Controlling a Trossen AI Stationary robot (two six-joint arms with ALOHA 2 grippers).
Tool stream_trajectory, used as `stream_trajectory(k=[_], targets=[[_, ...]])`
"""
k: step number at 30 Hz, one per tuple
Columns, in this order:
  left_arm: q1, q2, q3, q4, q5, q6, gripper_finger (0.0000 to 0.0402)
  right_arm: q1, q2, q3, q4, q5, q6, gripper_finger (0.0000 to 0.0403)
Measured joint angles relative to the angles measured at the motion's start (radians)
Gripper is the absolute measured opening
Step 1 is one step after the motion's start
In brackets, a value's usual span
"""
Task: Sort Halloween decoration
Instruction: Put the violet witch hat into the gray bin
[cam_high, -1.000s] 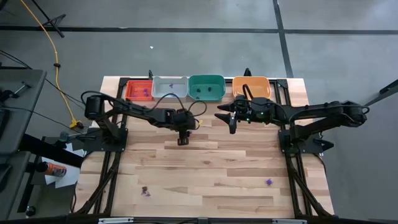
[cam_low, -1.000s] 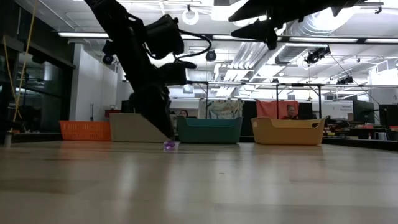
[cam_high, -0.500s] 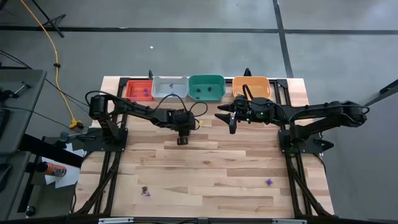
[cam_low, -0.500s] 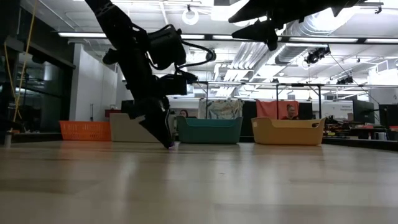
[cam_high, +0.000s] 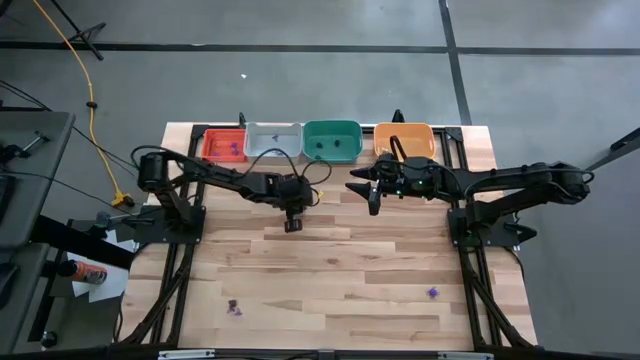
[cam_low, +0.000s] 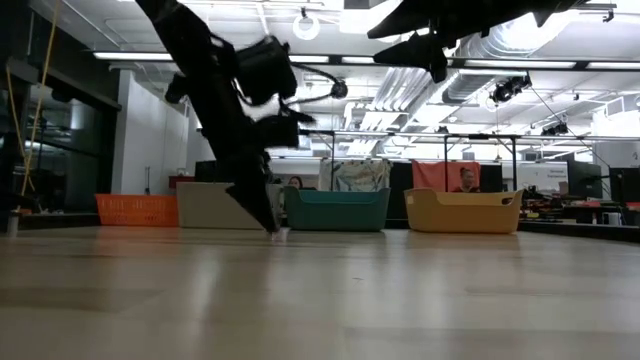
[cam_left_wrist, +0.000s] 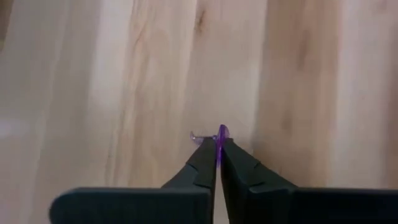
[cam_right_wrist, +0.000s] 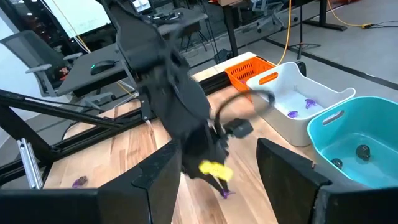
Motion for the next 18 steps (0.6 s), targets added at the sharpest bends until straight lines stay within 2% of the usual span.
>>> stream_trajectory(k=[4,9,14,18], targets=[[0.003,-0.115,0.0,-0.044,0.08,-0.008,0.0001,0.0,0.0,0.0,0.0,0.0,-0.002,0.0204],[0.002,-0.355,0.0,-0.038,0.117,-0.016,0.0,0.0,0.0,0.0,-0.002,0.007,-0.003,0.0204],[0.003,-0.605,0.001,0.091,0.085,-0.073,0.0,0.0,0.0,0.0,0.002,0.007,-0.003,0.0204],[-0.004,-0.725,0.002,0.204,0.083,-0.09,0.0,0.0,0.0,0.0,0.042,-0.019,-0.037,0.0204]])
